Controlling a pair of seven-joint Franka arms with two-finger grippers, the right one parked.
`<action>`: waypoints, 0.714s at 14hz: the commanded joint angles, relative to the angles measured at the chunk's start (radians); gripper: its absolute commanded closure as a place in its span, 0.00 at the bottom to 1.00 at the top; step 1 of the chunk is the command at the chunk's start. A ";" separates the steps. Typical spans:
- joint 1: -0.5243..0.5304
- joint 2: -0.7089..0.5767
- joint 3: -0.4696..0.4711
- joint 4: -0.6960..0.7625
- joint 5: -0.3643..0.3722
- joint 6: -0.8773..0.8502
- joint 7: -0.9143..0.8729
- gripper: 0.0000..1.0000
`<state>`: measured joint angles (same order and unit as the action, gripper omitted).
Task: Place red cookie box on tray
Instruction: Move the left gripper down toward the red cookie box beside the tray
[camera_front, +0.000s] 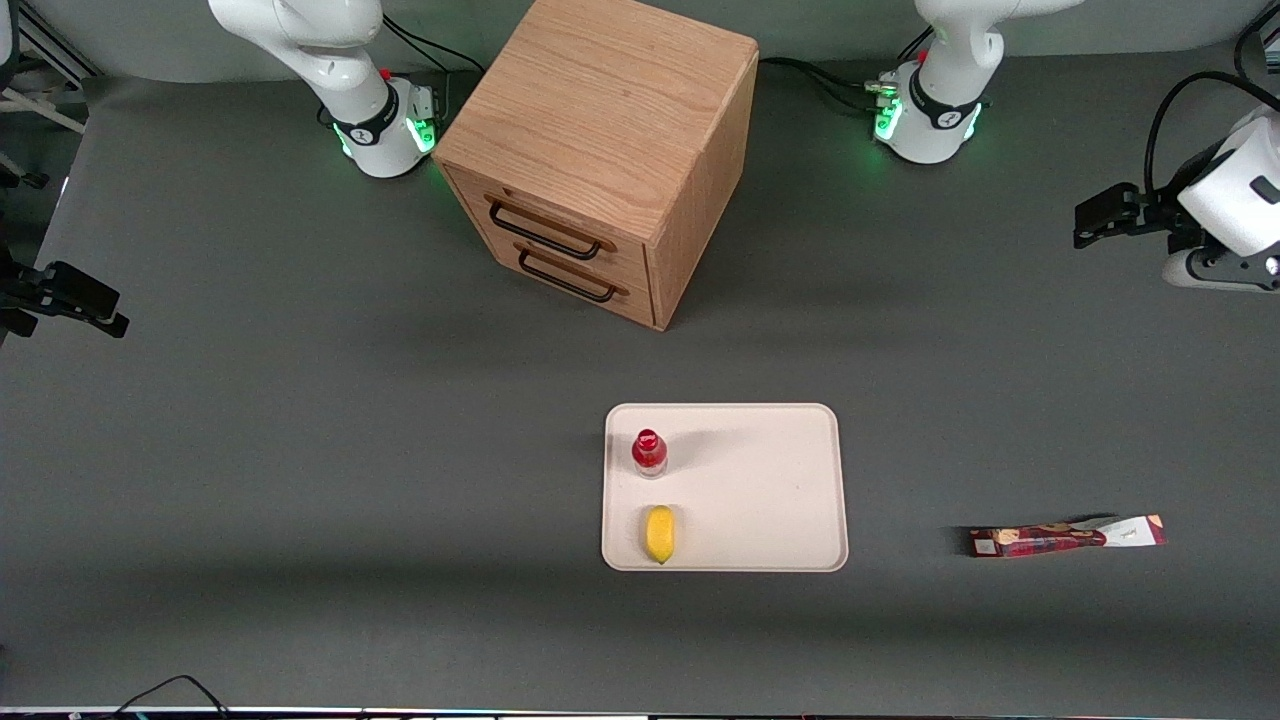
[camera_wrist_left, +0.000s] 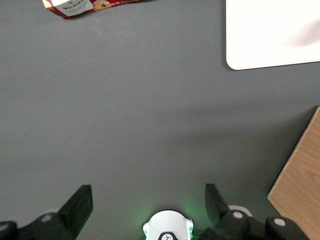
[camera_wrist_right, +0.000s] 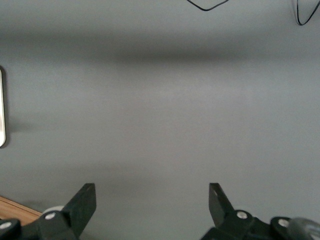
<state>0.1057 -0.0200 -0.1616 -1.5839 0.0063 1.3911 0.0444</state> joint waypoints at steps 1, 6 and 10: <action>-0.001 0.000 0.007 0.027 0.009 -0.029 0.015 0.00; 0.002 0.057 0.066 0.028 0.008 0.011 -0.055 0.00; 0.012 0.170 0.100 0.079 0.008 0.137 -0.326 0.00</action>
<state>0.1175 0.0779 -0.0666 -1.5706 0.0086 1.5077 -0.1569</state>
